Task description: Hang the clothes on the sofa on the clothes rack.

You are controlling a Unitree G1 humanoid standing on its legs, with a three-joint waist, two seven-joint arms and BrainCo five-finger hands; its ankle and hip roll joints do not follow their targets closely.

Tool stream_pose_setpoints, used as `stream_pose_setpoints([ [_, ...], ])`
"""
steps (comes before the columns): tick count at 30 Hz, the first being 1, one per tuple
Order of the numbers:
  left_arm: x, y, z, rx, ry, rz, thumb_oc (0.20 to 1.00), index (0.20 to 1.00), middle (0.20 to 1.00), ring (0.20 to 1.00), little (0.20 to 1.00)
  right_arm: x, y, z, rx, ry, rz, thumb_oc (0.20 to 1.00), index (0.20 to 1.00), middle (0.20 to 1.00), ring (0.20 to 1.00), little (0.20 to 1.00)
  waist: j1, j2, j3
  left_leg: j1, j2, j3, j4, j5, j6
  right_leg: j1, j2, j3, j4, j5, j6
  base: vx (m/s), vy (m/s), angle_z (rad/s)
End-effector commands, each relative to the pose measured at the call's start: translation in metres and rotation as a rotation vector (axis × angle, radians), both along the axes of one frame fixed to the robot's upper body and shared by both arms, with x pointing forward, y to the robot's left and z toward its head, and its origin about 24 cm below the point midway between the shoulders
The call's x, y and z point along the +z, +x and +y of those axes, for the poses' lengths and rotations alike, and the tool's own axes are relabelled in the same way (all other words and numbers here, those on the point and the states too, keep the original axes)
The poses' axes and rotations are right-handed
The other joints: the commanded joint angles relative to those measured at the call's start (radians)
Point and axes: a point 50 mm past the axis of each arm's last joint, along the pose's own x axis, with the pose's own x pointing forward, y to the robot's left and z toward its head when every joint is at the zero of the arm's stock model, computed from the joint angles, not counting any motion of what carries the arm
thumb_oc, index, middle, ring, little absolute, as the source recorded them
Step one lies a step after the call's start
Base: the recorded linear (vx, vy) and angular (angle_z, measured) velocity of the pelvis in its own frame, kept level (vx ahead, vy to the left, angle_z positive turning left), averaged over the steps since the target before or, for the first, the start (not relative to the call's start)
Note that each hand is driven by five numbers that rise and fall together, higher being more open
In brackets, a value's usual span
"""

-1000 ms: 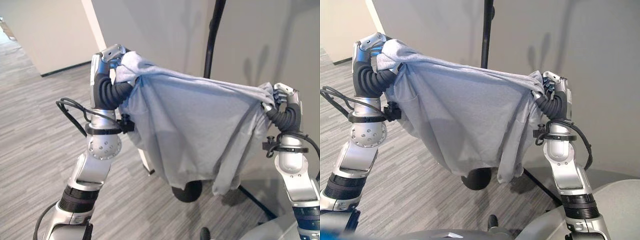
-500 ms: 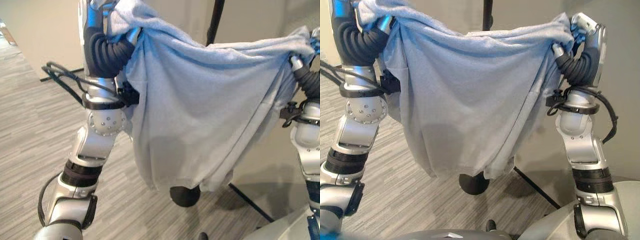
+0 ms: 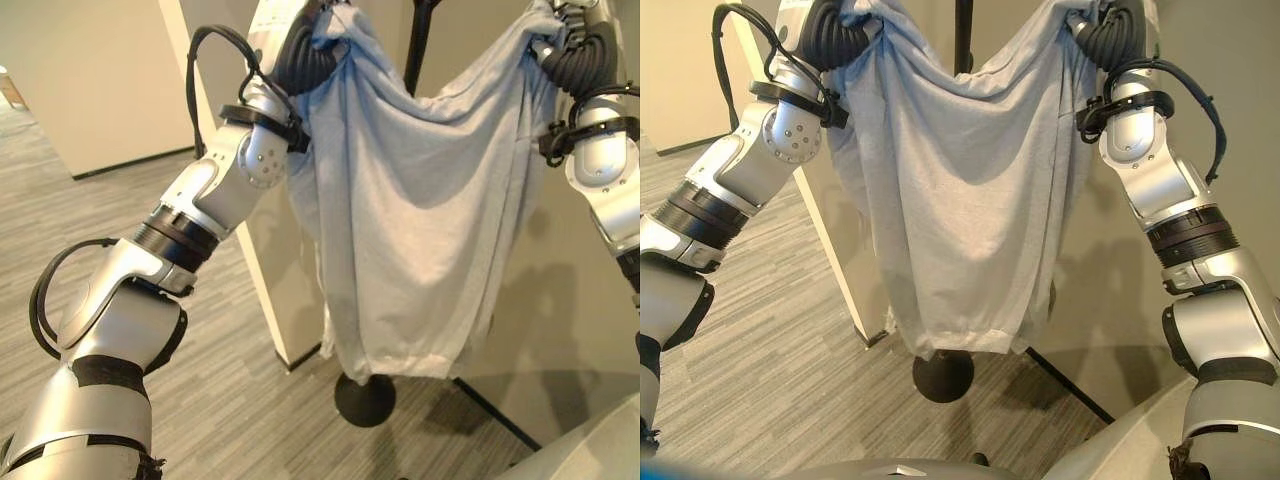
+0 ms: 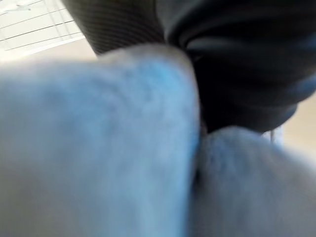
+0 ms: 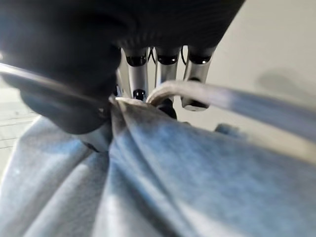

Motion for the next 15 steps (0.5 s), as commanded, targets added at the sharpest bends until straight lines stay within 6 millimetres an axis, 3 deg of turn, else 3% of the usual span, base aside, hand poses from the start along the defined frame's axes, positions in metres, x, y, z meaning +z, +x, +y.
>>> stream_pose_setpoints([
  [1,0.027,0.005,0.009,0.035,-0.086,-0.018,0.2,0.2,0.2,0.2,0.2,0.032,-0.001,-0.002,0.006,0.009,-0.041,0.2,0.2,0.2,0.2,0.2,0.023,0.014,0.004,0.015,0.002,0.039,0.011,-0.064,-0.04,0.089,-0.043,-0.04,0.017,-0.125,0.144,-0.06,-0.013,0.0],
  [11,0.005,0.023,0.017,0.119,-0.028,0.078,0.2,0.2,0.2,0.2,0.2,0.009,0.022,0.003,-0.008,-0.073,0.132,0.2,0.2,0.2,0.2,0.2,0.026,0.013,0.029,-0.007,0.003,0.04,0.011,-0.048,-0.044,0.067,-0.044,-0.05,0.017,-0.113,0.149,-0.05,0.001,0.02],
  [15,0.0,0.025,0.022,0.145,-0.012,0.086,0.2,0.2,0.2,0.2,0.2,-0.012,0.027,-0.003,-0.032,-0.09,0.2,0.2,0.2,0.2,0.2,0.2,0.028,0.013,0.039,-0.02,0.003,0.039,0.011,-0.043,-0.043,0.057,-0.045,-0.053,0.017,-0.109,0.15,-0.04,0.008,0.01],
])
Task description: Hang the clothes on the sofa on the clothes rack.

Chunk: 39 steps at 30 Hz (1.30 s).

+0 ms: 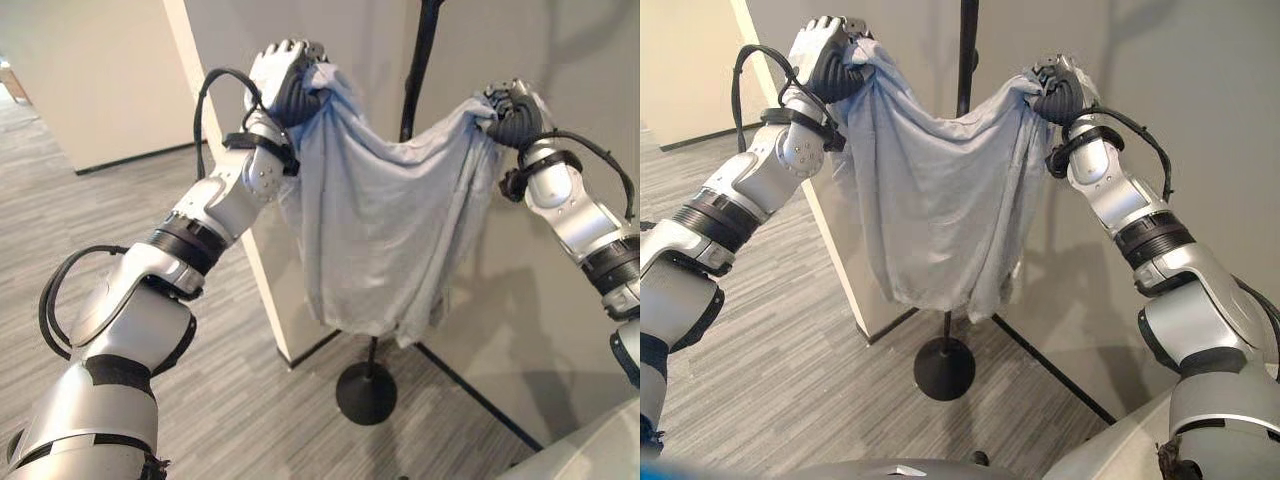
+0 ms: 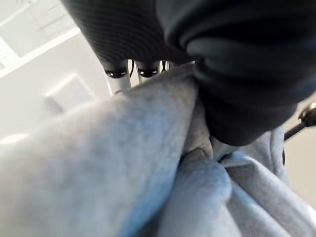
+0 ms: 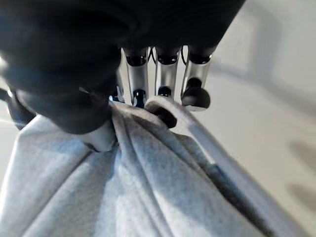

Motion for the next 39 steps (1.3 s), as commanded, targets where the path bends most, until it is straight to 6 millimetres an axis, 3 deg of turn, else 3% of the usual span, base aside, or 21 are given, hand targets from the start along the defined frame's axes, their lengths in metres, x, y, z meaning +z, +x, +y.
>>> stream_pose_setpoints([
  [1,0.035,0.0,0.008,0.038,-0.025,-0.097,0.2,0.2,0.2,0.2,0.2,0.04,-0.001,-0.016,-0.044,0.029,-0.105,0.2,0.2,0.2,0.2,0.2,0.027,0.014,0.041,-0.002,0.004,0.046,0.008,-0.045,-0.045,0.073,-0.044,-0.044,0.013,-0.117,0.16,-0.04,0.011,-0.01],
  [5,0.026,0.001,0.013,0.052,-0.025,-0.077,0.2,0.2,0.2,0.2,0.2,0.018,0.0,-0.02,-0.055,0.023,-0.048,0.2,0.2,0.2,0.2,0.2,0.024,0.016,0.05,-0.005,0.002,0.044,0.008,-0.043,-0.043,0.07,-0.045,-0.043,0.013,-0.115,0.161,0.0,0.0,0.0],
  [8,0.016,0.004,0.018,0.076,-0.019,-0.045,0.2,0.2,0.2,0.2,0.2,-0.011,0.002,-0.026,-0.089,0.008,0.025,0.2,0.2,0.2,0.2,0.2,0.023,0.019,0.06,-0.009,-0.001,0.046,0.008,-0.041,-0.041,0.067,-0.047,-0.044,0.013,-0.115,0.16,0.0,0.0,0.0],
  [12,0.013,0.006,0.021,0.092,-0.018,-0.033,0.2,0.2,0.2,0.2,0.2,-0.026,0.002,-0.033,-0.127,-0.005,0.067,0.2,0.2,0.2,0.2,0.2,0.022,0.021,0.064,-0.011,-0.002,0.045,0.008,-0.04,-0.041,0.065,-0.048,-0.045,0.013,-0.115,0.16,0.0,0.0,0.0],
  [24,0.013,0.01,0.022,0.122,0.01,-0.022,0.2,0.2,0.2,0.2,0.2,-0.043,0.004,-0.054,-0.226,-0.095,0.159,0.2,0.2,0.2,0.2,0.2,0.019,0.025,0.073,-0.019,-0.004,0.041,0.008,-0.037,-0.04,0.059,-0.049,-0.047,0.013,-0.113,0.161,0.0,0.0,0.0],
  [29,-0.009,0.017,0.027,0.153,0.071,0.073,0.2,0.2,0.2,0.2,0.2,-0.064,0.007,-0.052,-0.224,-0.129,0.263,0.2,0.2,0.2,0.2,0.2,0.019,0.026,0.08,-0.03,-0.005,0.038,0.008,-0.031,-0.04,0.051,-0.049,-0.049,0.013,-0.111,0.161,0.0,0.0,0.0],
  [38,-0.041,0.019,0.04,0.165,-0.01,0.195,0.2,0.2,0.2,0.2,0.2,-0.084,0.006,-0.047,-0.197,-0.07,0.314,0.2,0.2,0.2,0.2,0.2,0.024,0.023,0.088,-0.033,-0.005,0.035,0.008,-0.03,-0.038,0.047,-0.049,-0.05,0.013,-0.112,0.159,0.0,0.0,0.0],
  [39,-0.041,0.019,0.04,0.165,-0.011,0.195,0.536,0.536,0.536,0.536,0.536,-0.084,0.006,-0.047,-0.197,-0.07,0.315,0.504,0.504,0.504,0.504,0.504,0.024,0.023,0.087,-0.033,-0.005,0.035,0.008,-0.03,-0.038,0.047,-0.049,-0.05,0.013,-0.112,0.158,0.0,0.0,0.0],
])
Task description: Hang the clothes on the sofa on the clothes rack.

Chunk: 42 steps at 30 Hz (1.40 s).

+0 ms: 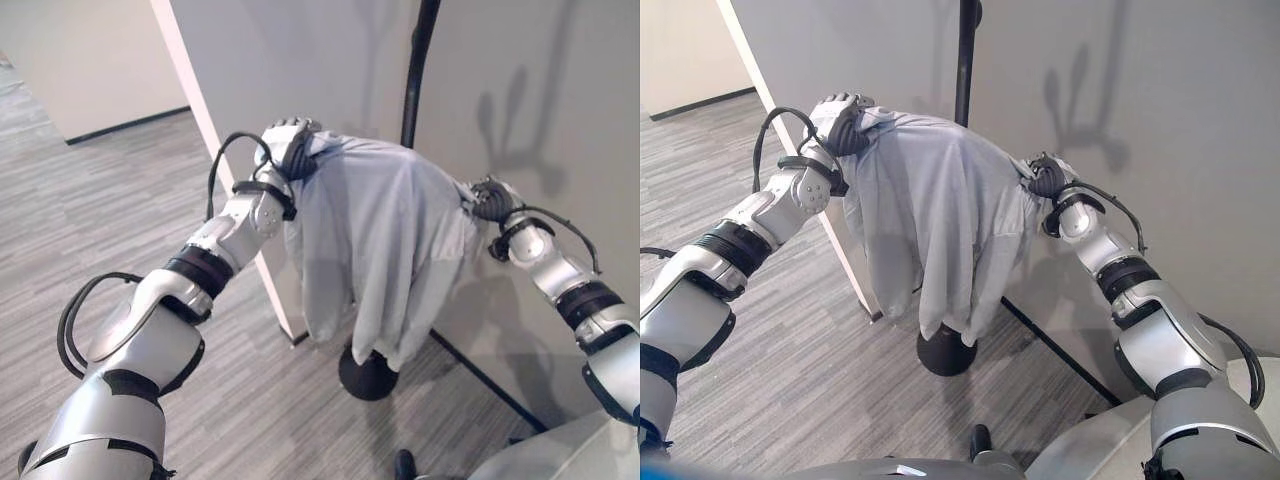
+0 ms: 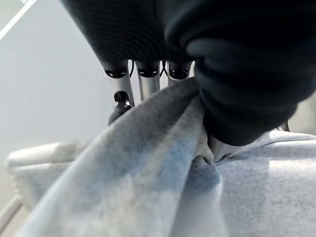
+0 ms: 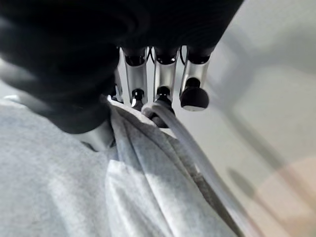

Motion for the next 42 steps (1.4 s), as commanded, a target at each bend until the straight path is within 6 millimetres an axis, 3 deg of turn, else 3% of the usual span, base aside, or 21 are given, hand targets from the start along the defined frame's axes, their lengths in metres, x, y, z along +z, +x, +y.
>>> stream_pose_setpoints([
  [1,0.029,0.009,0.025,0.114,-0.063,-0.049,1.0,1.0,1.0,1.0,1.0,0.019,0.003,-0.031,-0.124,-0.013,-0.043,1.0,1.0,1.0,1.0,1.0,0.025,0.011,0.012,-0.015,-0.005,0.038,0.006,-0.029,-0.037,0.063,-0.052,-0.041,0.013,-0.11,0.156,0.0,0.0,0.0],
  [4,0.021,0.008,0.026,0.108,-0.126,-0.022,1.0,1.0,1.0,1.0,1.0,0.01,0.002,-0.026,-0.125,0.045,-0.038,1.0,1.0,1.0,1.0,1.0,0.03,0.011,0.014,-0.01,-0.003,0.038,0.006,-0.031,-0.036,0.066,-0.053,-0.044,0.013,-0.111,0.154,0.0,0.0,0.0],
  [21,0.009,0.004,0.035,0.113,-0.192,0.005,1.0,1.0,1.0,1.0,1.0,0.006,-0.004,-0.027,-0.133,0.133,-0.07,1.0,1.0,1.0,1.0,1.0,0.033,0.01,0.018,-0.004,-0.003,0.041,0.006,-0.035,-0.035,0.072,-0.053,-0.048,0.013,-0.116,0.152,0.0,0.0,0.0],
  [26,0.007,-0.003,0.04,0.091,-0.352,-0.006,1.0,1.0,1.0,1.0,1.0,0.007,-0.015,-0.032,-0.162,0.29,-0.162,1.0,1.0,1.0,1.0,1.0,0.033,0.013,0.02,-0.002,-0.003,0.043,0.006,-0.038,-0.032,0.075,-0.055,-0.05,0.013,-0.119,0.151,0.01,0.0,0.0],
  [31,-0.002,-0.014,0.04,0.0,-0.629,0.021,1.0,1.0,1.0,1.0,1.0,0.013,-0.027,-0.038,-0.169,0.45,-0.256,1.0,1.0,1.0,1.0,1.0,0.033,0.016,0.025,0.001,-0.003,0.043,0.006,-0.041,-0.03,0.077,-0.056,-0.052,0.013,-0.121,0.148,0.0,0.0,0.0],
  [33,-0.025,-0.03,0.046,-0.055,-0.812,0.068,1.0,1.0,1.0,1.0,1.0,0.007,-0.044,-0.043,-0.16,0.559,-0.3,1.0,1.0,1.0,1.0,1.0,0.033,0.016,0.031,0.003,-0.002,0.042,0.006,-0.045,-0.029,0.078,-0.057,-0.053,0.013,-0.123,0.146,0.04,-0.007,0.01],
  [34,-0.026,-0.031,0.047,-0.054,-0.812,0.072,1.0,1.0,1.0,1.0,1.0,0.006,-0.045,-0.043,-0.161,0.559,-0.296,1.0,1.0,1.0,1.0,1.0,0.034,0.016,0.027,0.003,-0.002,0.042,0.006,-0.046,-0.029,0.078,-0.057,-0.052,0.013,-0.124,0.146,0.04,-0.003,0.0],
  [38,-0.087,-0.068,0.07,-0.021,-1.036,0.199,1.0,1.0,1.0,1.0,1.0,-0.024,-0.079,-0.057,-0.17,0.601,-0.251,1.0,1.0,1.0,1.0,1.0,0.037,0.013,0.03,0.008,-0.001,0.043,0.006,-0.054,-0.025,0.081,-0.059,-0.052,0.013,-0.13,0.141,0.06,-0.006,0.0],
  [39,-0.12,-0.086,0.082,0.057,-1.069,0.282,1.0,1.0,1.0,1.0,1.0,-0.049,-0.096,-0.064,-0.199,0.607,-0.175,1.0,1.0,1.0,1.0,1.0,0.036,0.012,0.028,0.011,0.002,0.044,0.006,-0.057,-0.023,0.084,-0.06,-0.051,0.013,-0.133,0.137,0.08,-0.015,-0.01],
  [40,-0.137,-0.097,0.088,0.106,-1.076,0.324,1.0,1.0,1.0,1.0,1.0,-0.062,-0.104,-0.063,-0.21,0.618,-0.135,1.0,1.0,1.0,1.0,1.0,0.036,0.012,0.026,0.013,0.002,0.044,0.006,-0.059,-0.022,0.086,-0.06,-0.051,0.013,-0.135,0.135,0.06,-0.013,-0.02],
  [41,-0.137,-0.097,0.088,0.106,-1.076,0.324,1.0,1.0,1.0,1.0,1.0,-0.062,-0.104,-0.063,-0.21,0.618,-0.135,1.0,1.0,1.0,1.0,1.0,0.036,0.012,0.026,0.013,0.002,0.044,0.006,-0.059,-0.022,0.086,-0.06,-0.051,0.013,-0.135,0.135,0.05,-0.005,0.0],
  [42,-0.174,-0.122,0.097,0.207,-1.144,0.419,1.0,1.0,1.0,1.0,1.0,-0.087,-0.122,-0.06,-0.234,0.665,-0.06,1.0,1.0,1.0,1.0,1.0,0.036,0.013,0.031,0.016,0.003,0.045,0.006,-0.06,-0.019,0.088,-0.06,-0.052,0.013,-0.137,0.132,0.03,-0.001,0.0],
])
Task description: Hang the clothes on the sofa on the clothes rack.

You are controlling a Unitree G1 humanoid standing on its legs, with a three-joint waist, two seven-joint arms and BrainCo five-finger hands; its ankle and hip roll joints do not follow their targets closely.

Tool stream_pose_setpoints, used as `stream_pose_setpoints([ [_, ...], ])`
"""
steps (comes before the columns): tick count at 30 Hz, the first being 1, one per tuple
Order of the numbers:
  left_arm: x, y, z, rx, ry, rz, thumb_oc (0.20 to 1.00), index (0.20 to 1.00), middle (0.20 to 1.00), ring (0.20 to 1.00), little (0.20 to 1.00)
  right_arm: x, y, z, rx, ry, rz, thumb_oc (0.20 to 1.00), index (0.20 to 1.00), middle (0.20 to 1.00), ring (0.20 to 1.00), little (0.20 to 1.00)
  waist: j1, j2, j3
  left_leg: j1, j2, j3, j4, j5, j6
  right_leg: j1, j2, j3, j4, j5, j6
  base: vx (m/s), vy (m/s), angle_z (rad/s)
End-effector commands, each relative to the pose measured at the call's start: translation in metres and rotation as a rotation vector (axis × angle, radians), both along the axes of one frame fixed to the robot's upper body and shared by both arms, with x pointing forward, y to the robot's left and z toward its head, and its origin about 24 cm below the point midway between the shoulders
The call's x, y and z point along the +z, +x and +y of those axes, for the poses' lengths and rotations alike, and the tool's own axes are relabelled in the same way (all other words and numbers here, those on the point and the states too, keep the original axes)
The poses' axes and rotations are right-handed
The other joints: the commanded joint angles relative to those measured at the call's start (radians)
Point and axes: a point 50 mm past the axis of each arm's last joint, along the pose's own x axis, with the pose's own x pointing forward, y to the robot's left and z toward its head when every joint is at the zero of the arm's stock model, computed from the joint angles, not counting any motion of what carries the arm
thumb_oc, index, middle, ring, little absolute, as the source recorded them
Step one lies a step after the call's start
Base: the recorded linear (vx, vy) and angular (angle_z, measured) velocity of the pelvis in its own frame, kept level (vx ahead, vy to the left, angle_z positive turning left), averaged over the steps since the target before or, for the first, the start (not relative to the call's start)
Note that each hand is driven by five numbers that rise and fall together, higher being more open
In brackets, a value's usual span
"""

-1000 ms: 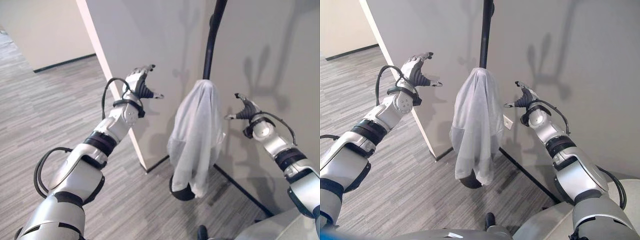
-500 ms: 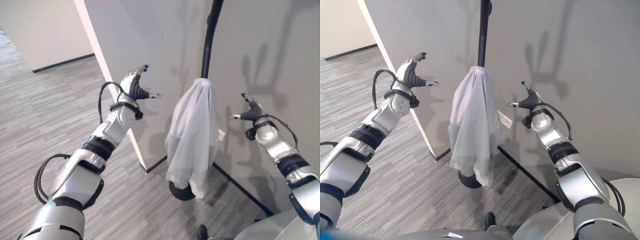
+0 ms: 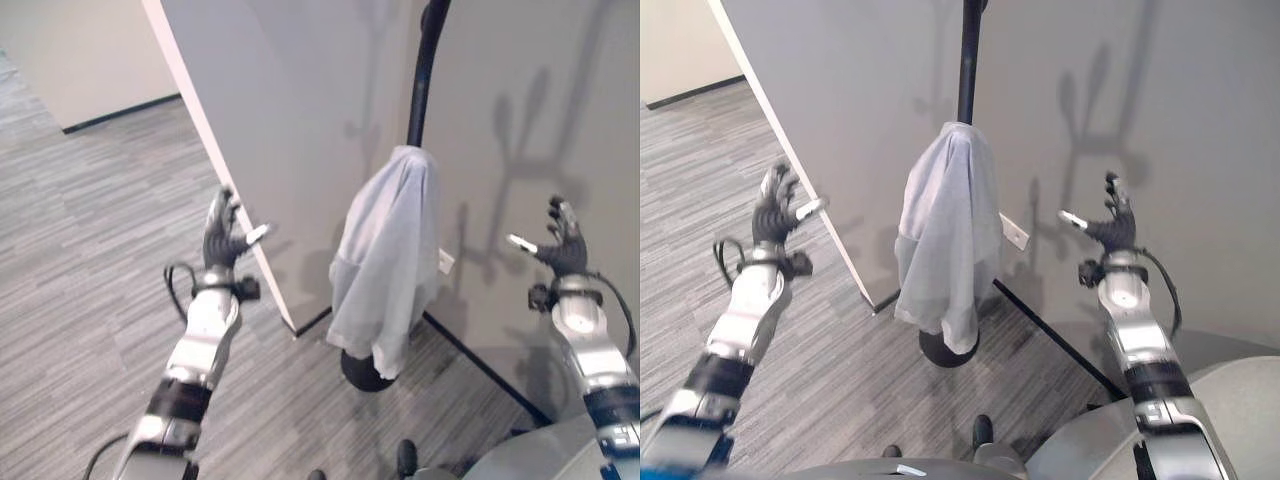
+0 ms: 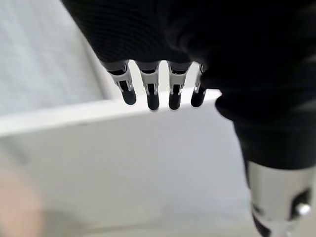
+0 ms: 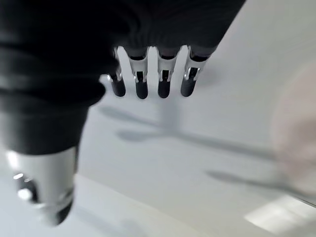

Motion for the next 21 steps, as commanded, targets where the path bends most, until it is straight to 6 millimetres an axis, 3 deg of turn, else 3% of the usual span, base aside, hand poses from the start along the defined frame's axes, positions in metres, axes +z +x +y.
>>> stream_pose_setpoints([
  [1,-0.004,0.007,-0.002,-0.061,-0.025,0.016,1.0,1.0,1.0,1.0,1.0,0.004,0.002,0.005,0.054,0.027,-0.041,1.0,1.0,1.0,1.0,1.0,0.027,0.005,-0.031,-0.012,-0.006,0.045,0.012,-0.045,-0.015,0.059,-0.06,-0.048,0.018,-0.113,0.119,0.04,0.002,0.01],
  [3,-0.04,-0.018,0.002,-0.029,-0.056,0.149,1.0,1.0,1.0,1.0,1.0,-0.023,-0.016,0.008,0.045,0.073,0.05,1.0,1.0,1.0,1.0,1.0,0.027,0.007,-0.028,-0.012,-0.007,0.043,0.012,-0.045,-0.011,0.059,-0.06,-0.047,0.018,-0.113,0.116,0.0,0.0,0.0],
  [4,-0.072,-0.044,0.005,-0.007,-0.073,0.288,1.0,1.0,1.0,1.0,1.0,-0.051,-0.031,0.009,0.037,0.063,0.171,1.0,1.0,1.0,1.0,1.0,0.029,0.008,-0.023,-0.016,-0.009,0.042,0.012,-0.045,-0.007,0.057,-0.06,-0.045,0.018,-0.113,0.115,0.0,0.0,0.0],
  [5,-0.086,-0.055,0.003,0.005,-0.109,0.345,1.0,1.0,1.0,1.0,1.0,-0.061,-0.037,0.01,0.035,0.065,0.218,1.0,1.0,1.0,1.0,1.0,0.03,0.008,-0.023,-0.017,-0.01,0.041,0.012,-0.045,-0.006,0.056,-0.06,-0.045,0.018,-0.113,0.114,0.0,0.0,0.0],
  [6,-0.086,-0.056,0.003,0.005,-0.109,0.346,1.0,1.0,1.0,1.0,1.0,-0.061,-0.037,0.01,0.036,0.065,0.218,1.0,1.0,1.0,1.0,1.0,0.03,0.009,-0.024,-0.018,-0.01,0.041,0.012,-0.045,-0.006,0.056,-0.06,-0.045,0.018,-0.113,0.114,0.0,0.0,0.0],
  [8,-0.114,-0.078,-0.004,0.019,-0.166,0.475,1.0,1.0,1.0,1.0,1.0,-0.085,-0.048,0.016,0.044,0.088,0.331,1.0,1.0,1.0,1.0,1.0,0.032,0.011,-0.02,-0.023,-0.012,0.038,0.012,-0.041,-0.003,0.052,-0.06,-0.044,0.018,-0.111,0.113,-0.02,0.008,0.03],
  [10,-0.143,-0.101,-0.008,-0.079,0.01,0.692,1.0,1.0,1.0,1.0,1.0,-0.129,-0.072,0.023,0.02,0.146,0.536,1.0,1.0,1.0,1.0,1.0,0.033,0.014,-0.017,-0.024,-0.013,0.038,0.012,-0.041,-0.002,0.053,-0.057,-0.043,0.018,-0.114,0.112,-0.03,0.023,0.05],
  [12,-0.156,-0.112,-0.009,-0.094,0.064,0.787,1.0,1.0,1.0,1.0,1.0,-0.147,-0.083,0.025,0.004,0.169,0.629,1.0,1.0,1.0,1.0,1.0,0.033,0.015,-0.02,-0.029,-0.015,0.038,0.012,-0.038,-0.002,0.049,-0.057,-0.044,0.018,-0.113,0.112,0.0,0.0,0.0],
  [14,-0.178,-0.135,-0.012,-0.113,0.108,0.964,1.0,1.0,1.0,1.0,1.0,-0.181,-0.113,0.032,-0.037,0.236,0.835,1.0,1.0,1.0,1.0,1.0,0.032,0.015,-0.021,-0.027,-0.016,0.041,0.012,-0.04,-0.002,0.05,-0.054,-0.043,0.018,-0.117,0.111,0.0,0.0,0.0],
  [15,-0.182,-0.141,-0.013,-0.105,0.089,1.0,1.0,1.0,1.0,1.0,1.0,-0.188,-0.12,0.035,-0.047,0.247,0.885,1.0,1.0,1.0,1.0,1.0,0.033,0.015,-0.022,-0.026,-0.017,0.04,0.012,-0.041,-0.001,0.05,-0.054,-0.044,0.018,-0.118,0.109,0.0,0.0,0.0],
  [17,-0.193,-0.159,-0.015,-0.065,0.028,1.092,1.0,1.0,1.0,1.0,1.0,-0.198,-0.133,0.04,-0.091,0.324,0.944,1.0,1.0,1.0,1.0,1.0,0.033,0.012,-0.028,-0.022,-0.017,0.039,0.012,-0.044,-0.002,0.055,-0.052,-0.046,0.018,-0.12,0.106,0.0,0.0,0.0],
  [21,-0.198,-0.173,-0.017,-0.034,-0.04,1.148,1.0,1.0,1.0,1.0,1.0,-0.205,-0.143,0.041,-0.115,0.355,1.001,1.0,1.0,1.0,1.0,1.0,0.037,0.01,-0.037,-0.008,-0.015,0.043,0.012,-0.05,-0.002,0.07,-0.051,-0.05,0.018,-0.124,0.106,0.03,-0.004,0.0],
])
